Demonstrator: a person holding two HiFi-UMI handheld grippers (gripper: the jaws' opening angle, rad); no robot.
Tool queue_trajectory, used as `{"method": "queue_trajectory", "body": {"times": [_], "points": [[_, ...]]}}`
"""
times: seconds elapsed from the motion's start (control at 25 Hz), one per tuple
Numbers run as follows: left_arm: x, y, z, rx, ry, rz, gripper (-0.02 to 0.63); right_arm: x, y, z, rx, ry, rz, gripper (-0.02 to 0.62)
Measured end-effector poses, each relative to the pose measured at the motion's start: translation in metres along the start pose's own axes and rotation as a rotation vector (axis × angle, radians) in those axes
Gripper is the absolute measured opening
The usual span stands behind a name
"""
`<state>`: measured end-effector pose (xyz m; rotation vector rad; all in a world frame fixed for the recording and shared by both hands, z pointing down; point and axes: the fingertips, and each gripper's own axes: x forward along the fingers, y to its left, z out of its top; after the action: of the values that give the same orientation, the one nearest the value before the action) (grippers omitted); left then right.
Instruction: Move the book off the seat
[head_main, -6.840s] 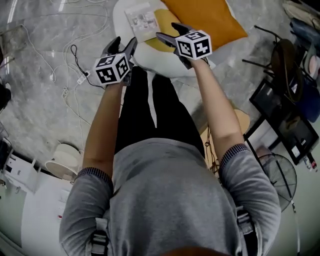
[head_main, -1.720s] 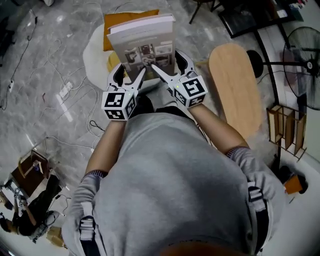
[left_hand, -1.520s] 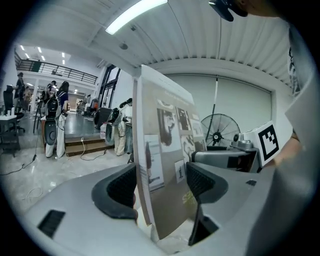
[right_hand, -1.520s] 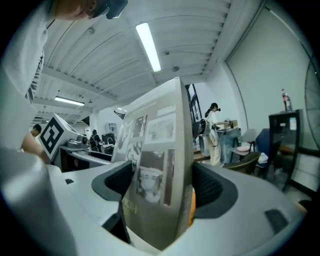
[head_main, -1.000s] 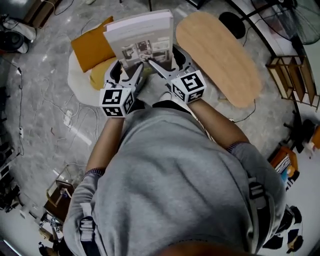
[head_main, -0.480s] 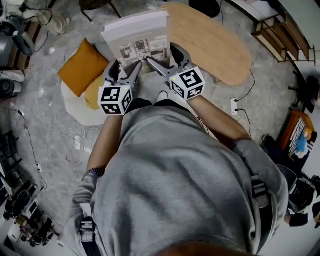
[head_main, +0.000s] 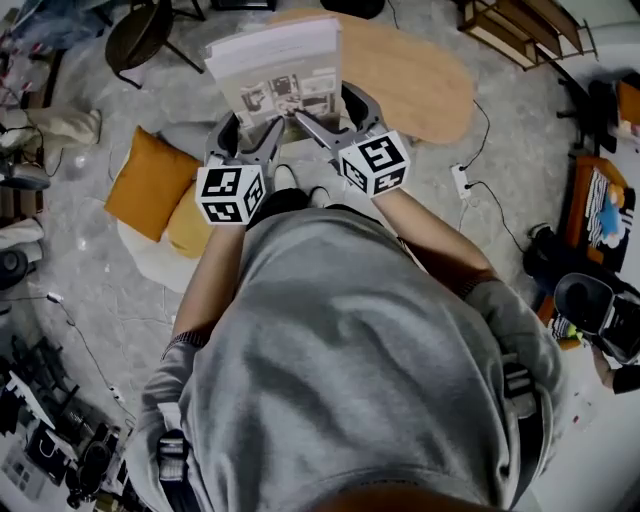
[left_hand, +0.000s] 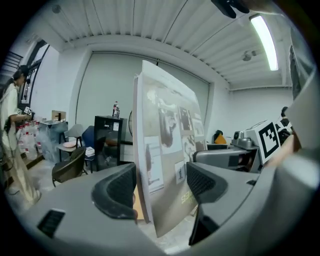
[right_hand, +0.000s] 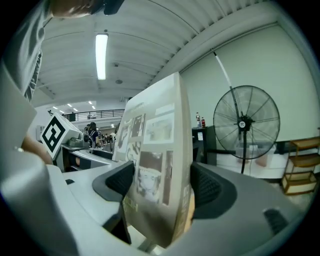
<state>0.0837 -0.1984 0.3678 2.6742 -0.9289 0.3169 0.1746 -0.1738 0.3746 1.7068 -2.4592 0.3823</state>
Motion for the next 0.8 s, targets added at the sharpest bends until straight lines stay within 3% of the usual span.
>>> {"method": "queue_trajectory", "body": {"times": [0.24, 0.4, 0.8], "points": [[0.066, 0.002, 0.028, 0.042, 0.014, -0.158, 0.339, 0.012, -0.055, 0.015, 0.050, -0.003, -0.160, 0.371], [0.087, 0.004, 0.026, 0.040, 0.033, -0.229, 0.339, 0.015, -0.069, 0.011, 0.082, 0.003, -0.242, 0.371], [0.160, -0.054, 0.010, 0.079, 0.126, -0.435, 0.339, -0.028, -0.137, -0.017, 0.165, 0.026, -0.447, 0.370]]}}
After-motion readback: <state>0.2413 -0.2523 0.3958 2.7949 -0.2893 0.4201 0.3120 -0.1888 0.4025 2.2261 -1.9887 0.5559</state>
